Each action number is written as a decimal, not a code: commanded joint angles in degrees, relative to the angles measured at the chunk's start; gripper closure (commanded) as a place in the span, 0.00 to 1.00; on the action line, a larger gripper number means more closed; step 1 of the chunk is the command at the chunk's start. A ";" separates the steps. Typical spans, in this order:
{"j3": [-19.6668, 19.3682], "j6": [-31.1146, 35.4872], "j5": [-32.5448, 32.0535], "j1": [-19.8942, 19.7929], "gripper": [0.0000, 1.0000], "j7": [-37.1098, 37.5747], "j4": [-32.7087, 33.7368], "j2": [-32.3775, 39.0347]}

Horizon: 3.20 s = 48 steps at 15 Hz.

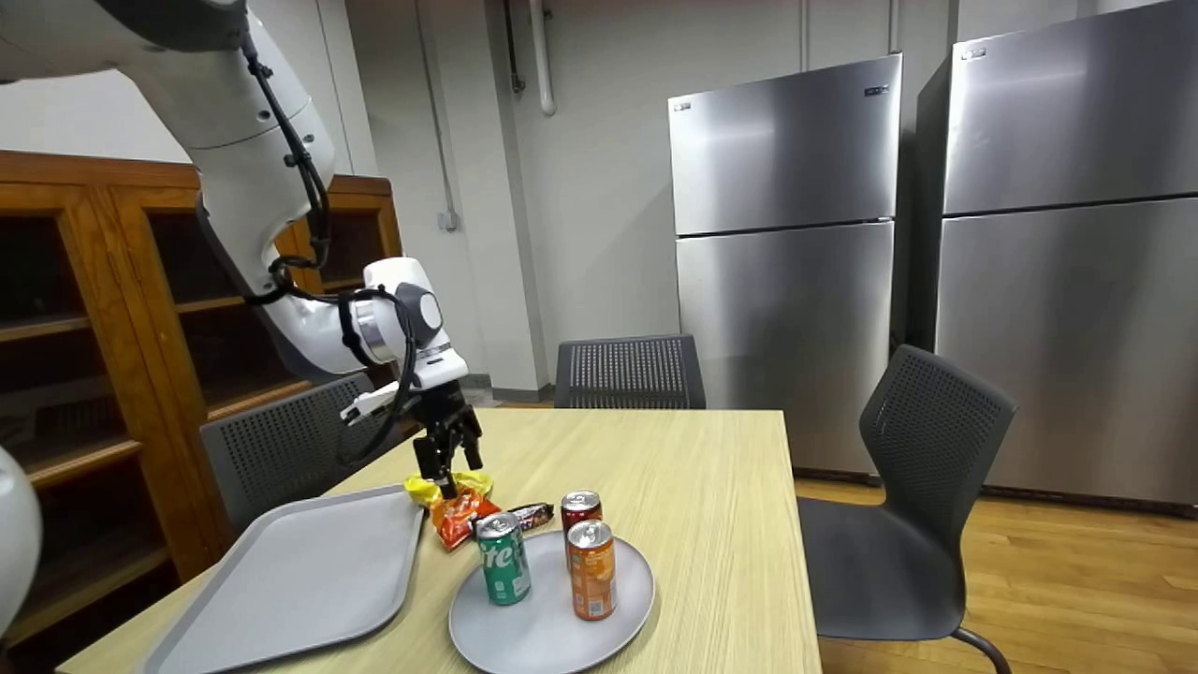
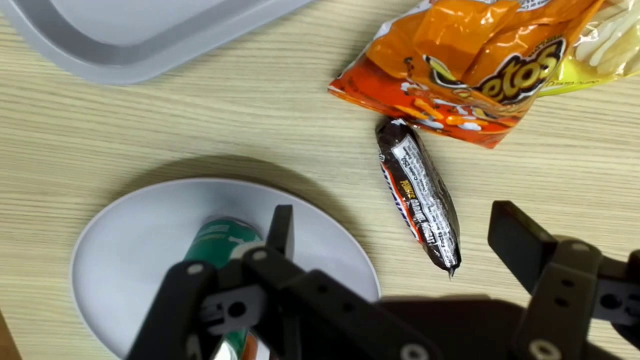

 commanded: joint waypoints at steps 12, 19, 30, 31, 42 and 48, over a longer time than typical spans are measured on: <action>4.96 -6.21 8.70 -5.39 0.00 -10.03 -8.73 -11.70; 5.15 -6.25 8.73 -5.42 0.00 -10.05 -9.05 -11.85; 4.37 -3.87 6.92 -5.25 0.00 -8.65 -10.43 -12.74; 4.27 -3.11 6.97 -5.42 0.00 -8.70 -10.84 -12.94; 2.31 2.72 9.10 -9.78 0.00 -11.53 -14.37 -13.13; 2.05 1.95 9.26 -10.42 0.00 -10.49 -16.76 -14.79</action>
